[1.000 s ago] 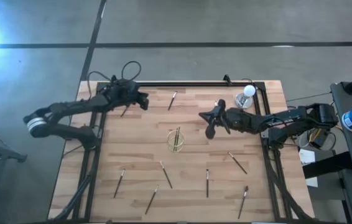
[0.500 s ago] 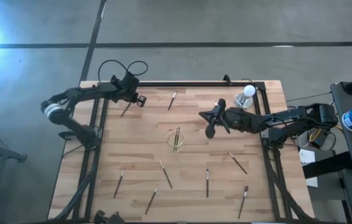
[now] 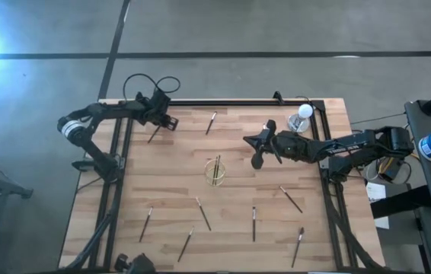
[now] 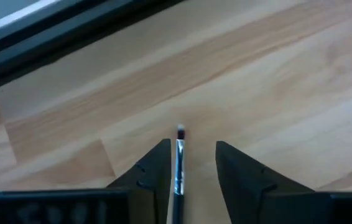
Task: Pick & Place Makeup Brushes
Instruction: Put the eyeshadow brush into the gold makeup brush holder
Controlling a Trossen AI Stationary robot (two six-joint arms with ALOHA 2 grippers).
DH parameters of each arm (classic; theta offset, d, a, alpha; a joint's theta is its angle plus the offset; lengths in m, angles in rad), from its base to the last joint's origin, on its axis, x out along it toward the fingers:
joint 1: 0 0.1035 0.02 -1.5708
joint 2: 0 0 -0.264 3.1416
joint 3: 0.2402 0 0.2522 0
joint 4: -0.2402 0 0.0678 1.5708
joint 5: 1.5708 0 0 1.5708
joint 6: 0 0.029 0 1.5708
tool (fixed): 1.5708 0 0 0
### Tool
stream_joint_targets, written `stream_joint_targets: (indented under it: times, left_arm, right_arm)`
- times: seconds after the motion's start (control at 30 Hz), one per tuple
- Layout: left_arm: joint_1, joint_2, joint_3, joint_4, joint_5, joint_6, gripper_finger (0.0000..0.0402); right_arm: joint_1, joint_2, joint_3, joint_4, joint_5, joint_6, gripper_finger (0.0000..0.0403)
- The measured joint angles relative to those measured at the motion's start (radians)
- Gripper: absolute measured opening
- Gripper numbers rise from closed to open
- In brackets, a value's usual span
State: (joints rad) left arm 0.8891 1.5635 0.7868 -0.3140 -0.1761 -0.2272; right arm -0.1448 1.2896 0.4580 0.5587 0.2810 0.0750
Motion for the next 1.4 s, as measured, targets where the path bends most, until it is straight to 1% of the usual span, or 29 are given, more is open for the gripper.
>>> stream_joint_targets:
  times: [0.1,0.23,0.53,1.4]
  left_arm:
    - [0.015,-0.001,0.000,0.007,0.004,0.003,0.0119]
    - [0.041,0.000,-0.002,0.008,0.062,0.010,0.0119]
    - [0.062,0.027,-0.006,0.015,0.089,0.036,0.0119]
    - [0.067,0.031,-0.006,0.026,0.104,0.037,0.0119]
  right_arm:
    - [0.000,0.000,0.000,0.000,0.000,0.000,0.0008]
    - [0.000,0.000,0.000,0.000,0.000,0.000,0.0008]
    - [0.000,0.000,0.000,0.000,0.002,0.003,0.0008]
    - [0.000,0.000,0.000,0.000,0.001,0.011,0.0008]
